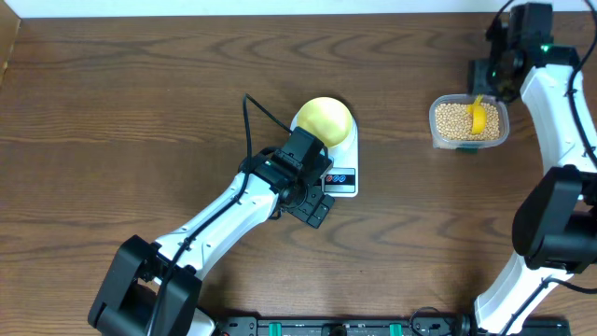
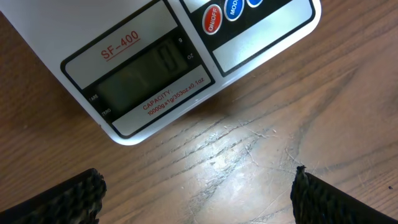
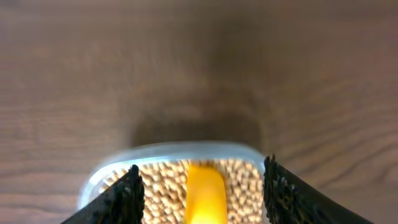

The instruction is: Scoop item into bowl and weigh 50g on scale

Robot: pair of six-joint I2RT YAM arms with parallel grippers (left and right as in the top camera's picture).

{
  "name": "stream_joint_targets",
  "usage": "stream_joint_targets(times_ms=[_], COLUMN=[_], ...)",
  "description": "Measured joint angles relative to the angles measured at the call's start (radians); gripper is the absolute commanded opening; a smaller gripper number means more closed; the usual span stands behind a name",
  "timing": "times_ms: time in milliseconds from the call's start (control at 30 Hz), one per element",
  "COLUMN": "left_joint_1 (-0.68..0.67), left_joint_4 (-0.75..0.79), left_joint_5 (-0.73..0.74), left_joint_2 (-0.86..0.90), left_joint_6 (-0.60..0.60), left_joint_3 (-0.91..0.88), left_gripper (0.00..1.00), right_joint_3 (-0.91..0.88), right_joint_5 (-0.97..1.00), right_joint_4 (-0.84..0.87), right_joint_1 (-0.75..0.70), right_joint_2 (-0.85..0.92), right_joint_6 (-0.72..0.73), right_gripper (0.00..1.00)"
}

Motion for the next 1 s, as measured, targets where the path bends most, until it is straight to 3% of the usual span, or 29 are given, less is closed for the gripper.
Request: stream_joint_targets(times_ms=[100,300,500,1000], left_joint_1=[0.0,0.0,0.0,0.0], left_joint_4=[0.0,0.0,0.0,0.0], left_joint_5=[0.0,0.0,0.0,0.0], left_joint_2=[0.0,0.0,0.0,0.0], left_joint_6=[0.0,0.0,0.0,0.0], left_joint_3=[0.0,0.0,0.0,0.0], left_gripper=[0.98,0.98,0.98,0.98], right_joint_3=[0.037,0.041,0.041,0.06], right_joint_5=[-0.039,-0.052,-0.025,0.014], right_joint_4=[0.003,-0.044,-0.088,-0.24], right_joint_1=[0.0,0.0,0.0,0.0], right_joint_2=[0.0,0.0,0.0,-0.004], right_joint_6=[0.005,0.008,0.005,0.008], right_gripper=[0.38,0.29,0.02,0.01])
